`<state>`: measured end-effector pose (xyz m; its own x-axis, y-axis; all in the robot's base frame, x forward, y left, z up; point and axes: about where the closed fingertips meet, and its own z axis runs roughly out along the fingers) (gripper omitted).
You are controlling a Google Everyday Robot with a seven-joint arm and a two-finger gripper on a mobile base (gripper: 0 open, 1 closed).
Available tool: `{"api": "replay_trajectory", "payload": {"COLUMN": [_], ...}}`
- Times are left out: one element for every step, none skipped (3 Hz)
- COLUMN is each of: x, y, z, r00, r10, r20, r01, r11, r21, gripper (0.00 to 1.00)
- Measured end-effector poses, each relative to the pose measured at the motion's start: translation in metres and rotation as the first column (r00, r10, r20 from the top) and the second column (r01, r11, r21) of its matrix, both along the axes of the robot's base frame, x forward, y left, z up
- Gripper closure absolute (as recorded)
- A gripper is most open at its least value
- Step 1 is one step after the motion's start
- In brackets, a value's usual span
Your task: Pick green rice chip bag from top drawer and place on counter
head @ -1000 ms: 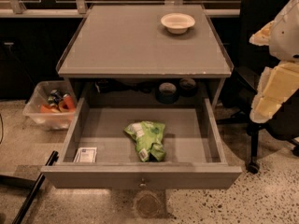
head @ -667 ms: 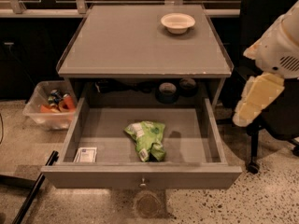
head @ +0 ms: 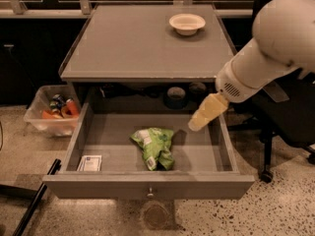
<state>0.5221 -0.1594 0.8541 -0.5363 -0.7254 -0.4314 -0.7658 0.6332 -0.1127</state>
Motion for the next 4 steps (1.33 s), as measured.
{"api": "replay_trajectory", "payload": {"x": [0.03,0.043,0.043,0.043], "y": [0.037,0.076,0.077,0.077], "z": [-0.015,-0.032,-0.031,-0.031], "r00": [0.9934,0.9725,0.9589,0.9589], "r10": [-0.111,-0.205,-0.25,-0.25], "r20": [-0.028,-0.111,-0.134,-0.135], "r01": [0.113,0.222,0.273,0.273], "r11": [0.989,0.958,0.942,0.942], "r21": [0.095,0.18,0.193,0.193], "gripper": [0.0,0.0,0.0,0.0]}}
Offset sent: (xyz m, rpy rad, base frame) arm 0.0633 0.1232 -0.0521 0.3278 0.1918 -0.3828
